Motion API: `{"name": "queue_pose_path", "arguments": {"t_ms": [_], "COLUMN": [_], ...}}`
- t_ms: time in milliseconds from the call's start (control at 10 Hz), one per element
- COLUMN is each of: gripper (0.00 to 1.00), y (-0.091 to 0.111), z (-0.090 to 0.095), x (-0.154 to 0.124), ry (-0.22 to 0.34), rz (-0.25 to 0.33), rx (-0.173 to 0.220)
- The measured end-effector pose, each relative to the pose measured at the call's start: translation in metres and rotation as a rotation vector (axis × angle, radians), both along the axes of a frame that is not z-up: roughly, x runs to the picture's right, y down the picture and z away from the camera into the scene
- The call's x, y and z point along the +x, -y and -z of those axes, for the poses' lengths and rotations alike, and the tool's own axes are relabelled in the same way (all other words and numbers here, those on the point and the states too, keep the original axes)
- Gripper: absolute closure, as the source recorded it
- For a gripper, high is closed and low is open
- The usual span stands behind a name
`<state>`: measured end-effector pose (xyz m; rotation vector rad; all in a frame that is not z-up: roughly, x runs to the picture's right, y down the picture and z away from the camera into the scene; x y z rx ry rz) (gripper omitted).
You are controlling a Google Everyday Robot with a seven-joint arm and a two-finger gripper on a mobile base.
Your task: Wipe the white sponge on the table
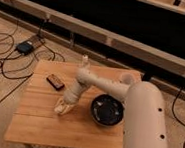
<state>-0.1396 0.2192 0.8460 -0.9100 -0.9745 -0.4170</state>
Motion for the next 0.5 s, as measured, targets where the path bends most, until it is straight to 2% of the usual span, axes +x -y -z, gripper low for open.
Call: {"name": "queue_pose_path", "arguments": {"t_ms": [500], "gripper": [1.0], "y": [0.034], "z": [-0.031], "x": [0.057], "ry": [-0.118], "rz": [-0.081], "rx": [0.068]}}
